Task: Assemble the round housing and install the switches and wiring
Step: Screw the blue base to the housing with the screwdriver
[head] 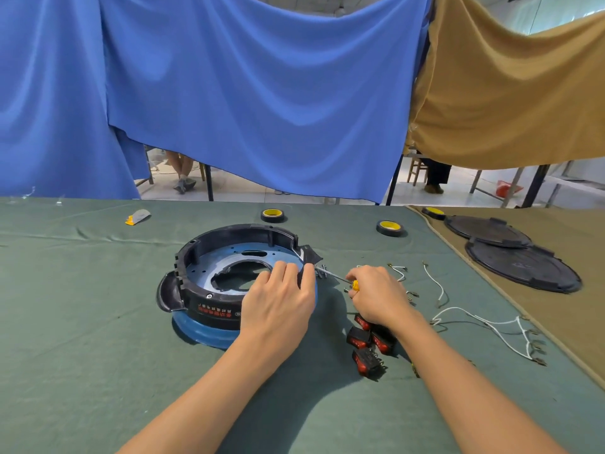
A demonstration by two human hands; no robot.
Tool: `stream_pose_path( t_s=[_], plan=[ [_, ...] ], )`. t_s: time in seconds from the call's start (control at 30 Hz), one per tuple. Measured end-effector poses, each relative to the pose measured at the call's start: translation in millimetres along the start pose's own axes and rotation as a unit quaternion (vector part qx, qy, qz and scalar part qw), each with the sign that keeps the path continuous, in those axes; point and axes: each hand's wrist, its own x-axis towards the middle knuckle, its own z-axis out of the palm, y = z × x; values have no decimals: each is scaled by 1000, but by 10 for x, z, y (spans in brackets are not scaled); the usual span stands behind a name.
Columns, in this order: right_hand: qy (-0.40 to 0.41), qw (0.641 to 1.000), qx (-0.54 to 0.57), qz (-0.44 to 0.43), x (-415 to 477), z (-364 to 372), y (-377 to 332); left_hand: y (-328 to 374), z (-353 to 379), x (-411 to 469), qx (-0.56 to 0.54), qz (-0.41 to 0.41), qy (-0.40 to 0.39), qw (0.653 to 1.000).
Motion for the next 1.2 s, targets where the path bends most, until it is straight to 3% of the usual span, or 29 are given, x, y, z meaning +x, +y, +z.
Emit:
stream_pose_path(
  t_s=[0.13, 0.23, 0.3, 0.37, 0.43, 0.7, 0.93, 1.2],
  plan=[
    [-12, 999, 1, 36, -27, -99, 57, 1, -9, 4, -6, 11, 16, 1000],
    [-4, 988, 135, 72, -14, -214, 100, 73, -33, -8, -8, -19, 0, 1000],
    [-22, 954, 284, 92, -33, -262, 71, 121, -35, -15, -7, -42, -7, 999],
    [-60, 898, 421, 110, -87, -293, 13, 160, -22, -20, -3, -54, -10, 998],
    [-89, 861, 485, 127, -118, -303, -24, 182, -3, -13, 4, -53, -10, 999],
    [-127, 820, 540, 140, -104, -275, -49, 212, 38, 81, -4, -26, -13, 1000],
    [-127, 805, 548, 190, -71, -269, -11, 277, 11, 108, -9, -47, -32, 998],
    [-155, 792, 558, 191, -129, -296, -125, 50, -8, 15, 5, -60, -53, 997]
  ],
)
